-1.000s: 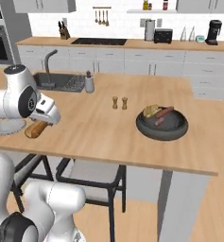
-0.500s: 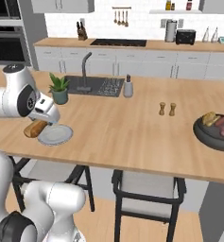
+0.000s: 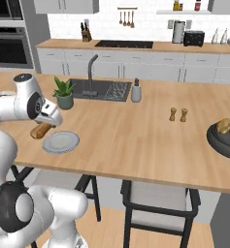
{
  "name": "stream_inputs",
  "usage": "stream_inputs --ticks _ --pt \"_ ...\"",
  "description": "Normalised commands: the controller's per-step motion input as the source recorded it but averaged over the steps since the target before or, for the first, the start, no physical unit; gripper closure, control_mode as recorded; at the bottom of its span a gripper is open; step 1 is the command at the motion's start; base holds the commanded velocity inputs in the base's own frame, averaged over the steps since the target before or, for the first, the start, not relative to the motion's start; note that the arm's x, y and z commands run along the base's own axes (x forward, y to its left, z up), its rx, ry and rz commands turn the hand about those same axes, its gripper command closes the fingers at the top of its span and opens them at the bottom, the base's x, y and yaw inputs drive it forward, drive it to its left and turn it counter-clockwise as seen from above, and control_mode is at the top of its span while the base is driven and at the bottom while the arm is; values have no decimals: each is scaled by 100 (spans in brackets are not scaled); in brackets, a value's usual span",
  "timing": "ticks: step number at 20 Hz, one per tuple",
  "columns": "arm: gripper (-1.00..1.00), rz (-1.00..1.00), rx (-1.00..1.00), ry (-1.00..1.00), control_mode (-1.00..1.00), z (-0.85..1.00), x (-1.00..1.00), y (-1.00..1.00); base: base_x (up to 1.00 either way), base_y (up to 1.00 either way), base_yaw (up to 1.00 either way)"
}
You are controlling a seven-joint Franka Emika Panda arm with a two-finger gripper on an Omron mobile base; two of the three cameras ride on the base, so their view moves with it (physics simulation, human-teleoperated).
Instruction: Place one bun and one sausage from the bowl on each plate.
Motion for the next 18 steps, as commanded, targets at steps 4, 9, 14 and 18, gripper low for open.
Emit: stream_inputs --ticks 4,9,14,18 --pt "100 0 1 2 -100 -100 94 28 0 0 0" --pt "100 0 2 2 -100 -83 70 49 0 0 0" --pt "100 0 3 0 -100 -49 67 28 0 0 0" --pt "100 0 2 1 -100 -43 79 19 0 0 0"
